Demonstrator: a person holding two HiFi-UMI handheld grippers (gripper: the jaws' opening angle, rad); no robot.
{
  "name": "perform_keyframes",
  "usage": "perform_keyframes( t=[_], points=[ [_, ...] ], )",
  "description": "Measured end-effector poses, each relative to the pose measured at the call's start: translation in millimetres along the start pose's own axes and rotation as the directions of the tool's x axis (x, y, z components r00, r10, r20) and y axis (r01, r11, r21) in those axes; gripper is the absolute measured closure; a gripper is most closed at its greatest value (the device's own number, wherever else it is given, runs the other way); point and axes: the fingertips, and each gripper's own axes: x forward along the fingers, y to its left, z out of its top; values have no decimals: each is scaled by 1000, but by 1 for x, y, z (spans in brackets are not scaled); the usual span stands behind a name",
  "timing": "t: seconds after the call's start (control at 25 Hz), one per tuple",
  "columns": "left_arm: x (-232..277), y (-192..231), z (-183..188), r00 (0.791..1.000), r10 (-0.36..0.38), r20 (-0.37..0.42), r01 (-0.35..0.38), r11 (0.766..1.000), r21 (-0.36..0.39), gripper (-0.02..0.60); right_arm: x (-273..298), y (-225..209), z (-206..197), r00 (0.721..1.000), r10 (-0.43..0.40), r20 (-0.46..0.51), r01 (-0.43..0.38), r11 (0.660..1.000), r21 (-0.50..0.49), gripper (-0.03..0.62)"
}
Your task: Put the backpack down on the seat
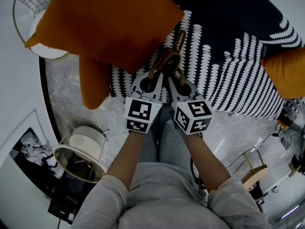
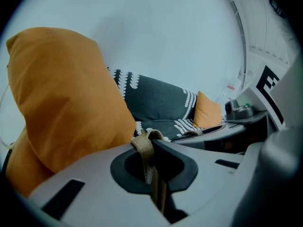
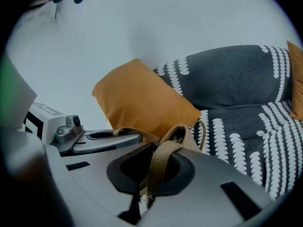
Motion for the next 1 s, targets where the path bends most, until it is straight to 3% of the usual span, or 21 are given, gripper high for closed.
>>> perform_keyframes(
  t=[0.28,0.68,0.76,0.8,0.84,1.0],
  points=[
    [5,10,-4,999,36,-21,-36,999,-8,563,5,0,-3,1000,15,-12,-15,1000,6,560],
    [6,11,-11,998,2,-67,-5,999,-50,561,1,-15,-14,996,-56,-65,57,998,17,556],
    [4,9,-11,996,-17,-88,11,998,-65,557,-3,-17,-16,993,-75,-93,75,997,-4,475],
    [3,8,-11,995,-23,-96,16,997,-71,521,-5,-17,-15,991,-82,-104,81,997,-11,432],
    [1,8,-10,995,-25,-100,17,997,-77,439,-7,-18,-14,990,-90,-111,88,996,-17,425],
    [-8,7,-2,993,-15,-115,7,997,-73,372,-17,-25,-5,982,-142,-126,139,990,-37,367]
  ],
)
